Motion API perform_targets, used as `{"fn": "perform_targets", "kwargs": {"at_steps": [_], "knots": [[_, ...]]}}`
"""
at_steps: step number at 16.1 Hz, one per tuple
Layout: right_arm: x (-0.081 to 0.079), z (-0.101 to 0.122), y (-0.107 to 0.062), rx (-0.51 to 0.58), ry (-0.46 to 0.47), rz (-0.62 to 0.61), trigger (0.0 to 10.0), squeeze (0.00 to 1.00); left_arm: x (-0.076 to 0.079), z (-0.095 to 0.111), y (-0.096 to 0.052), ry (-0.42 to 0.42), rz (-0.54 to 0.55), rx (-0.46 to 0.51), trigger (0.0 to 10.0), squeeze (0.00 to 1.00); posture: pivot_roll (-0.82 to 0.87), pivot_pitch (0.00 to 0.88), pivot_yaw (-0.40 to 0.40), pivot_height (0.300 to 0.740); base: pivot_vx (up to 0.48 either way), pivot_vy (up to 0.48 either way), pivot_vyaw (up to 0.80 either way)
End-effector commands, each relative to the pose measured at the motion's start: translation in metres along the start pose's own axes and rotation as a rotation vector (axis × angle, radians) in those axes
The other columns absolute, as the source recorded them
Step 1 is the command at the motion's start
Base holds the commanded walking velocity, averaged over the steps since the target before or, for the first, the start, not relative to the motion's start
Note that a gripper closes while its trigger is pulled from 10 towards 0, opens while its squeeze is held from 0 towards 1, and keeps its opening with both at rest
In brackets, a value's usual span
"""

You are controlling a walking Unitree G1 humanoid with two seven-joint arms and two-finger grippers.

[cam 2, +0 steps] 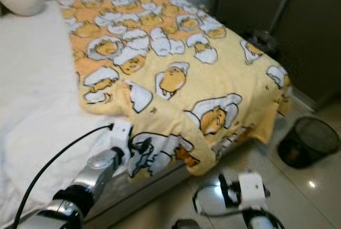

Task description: Clean up the room

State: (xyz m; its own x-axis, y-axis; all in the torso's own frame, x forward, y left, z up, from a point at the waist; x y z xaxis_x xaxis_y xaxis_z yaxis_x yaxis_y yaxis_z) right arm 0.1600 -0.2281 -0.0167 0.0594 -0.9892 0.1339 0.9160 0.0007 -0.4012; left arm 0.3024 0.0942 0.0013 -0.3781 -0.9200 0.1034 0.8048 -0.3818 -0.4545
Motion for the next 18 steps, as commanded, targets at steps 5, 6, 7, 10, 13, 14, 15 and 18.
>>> {"fn": "perform_targets", "kwargs": {"at_steps": [5, 6, 7, 10, 13, 14, 15, 18], "knots": [[0.006, 0.011, -0.014, 0.025, -0.053, 0.037, 10.0, 0.00, -0.031, 0.013, -0.007, -0.013, 0.258, 0.131, 10.0, 0.00, -0.28, 0.141, -0.012, 0.740, 0.000, 0.000, 0.00], [0.008, 0.009, -0.016, 0.018, -0.059, 0.037, 10.0, 0.00, -0.034, 0.015, -0.011, -0.037, 0.288, 0.188, 10.0, 0.00, -0.29, 0.146, -0.013, 0.740, 0.000, 0.000, 0.00], [0.010, 0.008, -0.017, 0.012, -0.058, 0.031, 10.0, 0.00, -0.034, 0.016, -0.015, -0.050, 0.304, 0.231, 10.0, 0.00, -0.29, 0.148, -0.011, 0.740, 0.000, 0.000, 0.00], [0.011, 0.009, -0.022, 0.002, -0.063, 0.040, 10.0, 0.00, 0.008, 0.003, -0.042, -0.043, 0.059, 0.365, 10.0, 0.00, -0.28, 0.153, -0.021, 0.740, 0.000, 0.000, 0.00], [0.006, 0.009, -0.019, -0.008, -0.065, 0.074, 10.0, 0.00, 0.026, -0.020, -0.039, -0.065, -0.030, 0.269, 10.0, 0.00, -0.26, 0.160, -0.037, 0.740, 0.000, 0.000, 0.00], [0.004, 0.010, -0.016, -0.004, -0.067, 0.089, 10.0, 0.00, 0.029, -0.021, -0.032, -0.061, -0.041, 0.243, 10.0, 0.00, -0.25, 0.162, -0.040, 0.740, 0.000, 0.000, 0.00], [0.000, 0.012, -0.014, 0.000, -0.069, 0.105, 10.0, 0.00, 0.024, -0.023, -0.027, -0.034, -0.011, 0.203, 10.0, 0.00, -0.25, 0.159, -0.046, 0.740, 0.000, 0.000, 0.00], [-0.004, 0.017, -0.013, 0.019, -0.086, 0.144, 10.0, 0.00, -0.001, -0.012, -0.021, -0.037, 0.116, 0.192, 10.0, 0.00, -0.27, 0.161, -0.048, 0.740, 0.000, 0.000, 0.00]]}}
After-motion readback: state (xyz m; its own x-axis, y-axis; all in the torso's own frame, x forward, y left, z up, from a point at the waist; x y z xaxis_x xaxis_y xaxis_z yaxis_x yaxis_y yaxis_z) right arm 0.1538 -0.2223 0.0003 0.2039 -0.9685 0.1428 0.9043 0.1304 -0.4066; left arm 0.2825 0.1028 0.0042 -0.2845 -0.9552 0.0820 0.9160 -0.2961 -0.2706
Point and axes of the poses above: a point about 5 cm out from each wrist's last joint towards the gripper, its own y axis pointing out of the wrist towards the gripper, its own z axis along the axis of the wrist's last joint, x = y × z, the point moved 1 cm from there along y, pointing out of the wrist towards the gripper, and after that the axes turned 1 degree about y, right-handed, at the moved point
